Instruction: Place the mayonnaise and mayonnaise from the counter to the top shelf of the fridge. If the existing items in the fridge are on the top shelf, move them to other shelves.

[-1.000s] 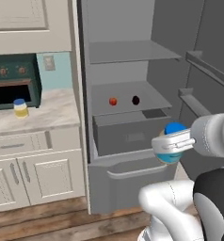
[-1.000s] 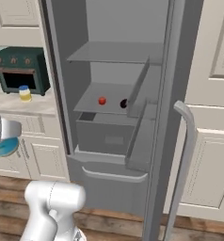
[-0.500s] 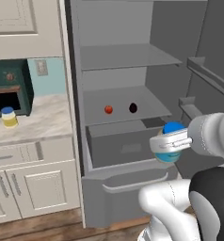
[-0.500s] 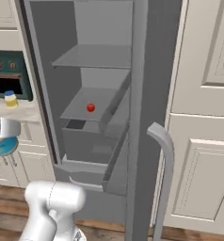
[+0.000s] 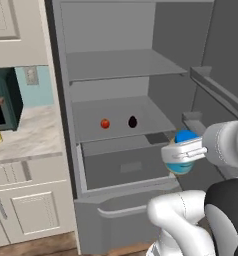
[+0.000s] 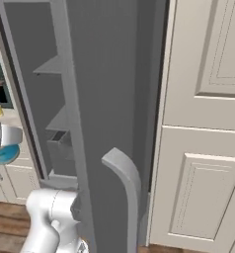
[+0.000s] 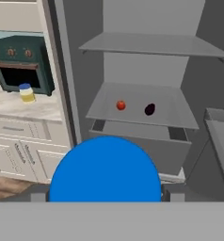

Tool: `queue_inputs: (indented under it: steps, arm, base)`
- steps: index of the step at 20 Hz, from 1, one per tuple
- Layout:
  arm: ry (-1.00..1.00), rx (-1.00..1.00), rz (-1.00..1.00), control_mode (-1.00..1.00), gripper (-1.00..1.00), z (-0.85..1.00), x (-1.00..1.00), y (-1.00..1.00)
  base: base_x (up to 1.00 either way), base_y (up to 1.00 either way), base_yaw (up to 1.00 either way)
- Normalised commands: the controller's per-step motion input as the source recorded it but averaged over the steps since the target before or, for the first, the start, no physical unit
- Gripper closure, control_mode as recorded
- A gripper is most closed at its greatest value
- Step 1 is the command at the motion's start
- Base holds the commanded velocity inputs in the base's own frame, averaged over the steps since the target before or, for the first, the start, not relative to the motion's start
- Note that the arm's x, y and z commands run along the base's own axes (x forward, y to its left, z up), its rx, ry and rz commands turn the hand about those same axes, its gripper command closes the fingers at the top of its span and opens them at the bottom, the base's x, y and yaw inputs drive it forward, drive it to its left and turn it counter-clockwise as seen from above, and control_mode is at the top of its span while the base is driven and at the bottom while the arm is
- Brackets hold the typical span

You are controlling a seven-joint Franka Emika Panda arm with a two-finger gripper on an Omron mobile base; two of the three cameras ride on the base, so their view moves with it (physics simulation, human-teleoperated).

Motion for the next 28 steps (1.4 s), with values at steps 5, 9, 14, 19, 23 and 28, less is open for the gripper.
queue_inputs:
  steps: [5,9,14,19,23,28]
  arm:
    - [0.0,0.0,0.0,1.0,1.0,0.0,0.0,0.0]
    - [0.0,0.0,0.0,1.0,1.0,0.0,0.0,0.0]
    - [-0.26,0.0,-0.02,-1.0,1.0,0.78,0.48,-0.07]
    - [-0.24,0.0,-0.04,-1.0,1.0,0.94,0.62,-0.15]
    - [-0.11,0.0,-0.02,-1.0,1.0,0.6,0.95,-0.28]
    - [0.0,0.0,0.0,-1.0,1.0,0.2,1.0,-0.36]
  base:
    - [0.62,-0.22,0.0]
    - [0.61,-0.13,0.0]
    - [0.0,0.0,0.0]
    - [0.0,0.0,0.0]
    - [0.0,0.0,0.0]
    - [0.0,0.0,0.0]
